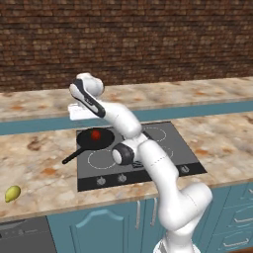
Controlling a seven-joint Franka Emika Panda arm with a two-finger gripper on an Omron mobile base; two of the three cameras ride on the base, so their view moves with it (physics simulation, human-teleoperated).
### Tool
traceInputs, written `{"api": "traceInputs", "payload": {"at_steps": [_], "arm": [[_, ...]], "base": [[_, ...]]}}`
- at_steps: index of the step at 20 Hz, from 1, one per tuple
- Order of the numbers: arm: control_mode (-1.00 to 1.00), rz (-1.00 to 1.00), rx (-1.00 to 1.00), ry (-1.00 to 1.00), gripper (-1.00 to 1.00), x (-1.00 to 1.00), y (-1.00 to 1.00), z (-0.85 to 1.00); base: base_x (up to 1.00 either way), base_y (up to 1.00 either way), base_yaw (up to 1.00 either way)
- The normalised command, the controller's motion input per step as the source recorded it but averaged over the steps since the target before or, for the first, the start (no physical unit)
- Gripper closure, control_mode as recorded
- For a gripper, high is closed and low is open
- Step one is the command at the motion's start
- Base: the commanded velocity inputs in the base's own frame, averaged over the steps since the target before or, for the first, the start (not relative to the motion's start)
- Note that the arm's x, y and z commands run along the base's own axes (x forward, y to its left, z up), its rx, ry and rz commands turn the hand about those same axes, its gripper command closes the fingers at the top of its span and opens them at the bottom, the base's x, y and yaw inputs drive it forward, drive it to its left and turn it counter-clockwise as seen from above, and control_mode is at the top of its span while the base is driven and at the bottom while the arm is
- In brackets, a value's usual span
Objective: Put the lemon and bell pepper in the pan. Then turn on the rear left burner and set the heat to medium.
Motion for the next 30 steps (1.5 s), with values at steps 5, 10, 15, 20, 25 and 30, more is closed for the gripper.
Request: {"api": "traceInputs", "payload": {"at_steps": [5,10,15,20,25,30], "arm": [[-1.00,0.07,0.00,-0.28,-1.00,-1.00,0.04,-0.04],[-1.00,0.23,0.00,0.31,-1.00,-0.98,-0.01,0.44],[-1.00,0.30,-0.02,0.52,-1.00,-0.98,0.00,0.74],[-1.00,0.37,-0.34,0.63,-1.00,-0.89,0.00,0.17],[-1.00,0.62,-0.45,0.17,-1.00,-0.78,-0.12,0.09],[-1.00,0.53,0.09,-0.21,-1.00,-1.00,-1.00,-0.03]], "base": [[0.00,0.00,0.00],[0.00,0.00,0.00],[0.00,0.00,0.00],[0.00,0.00,0.00],[0.00,0.00,0.00],[0.00,0.00,0.00]]}}
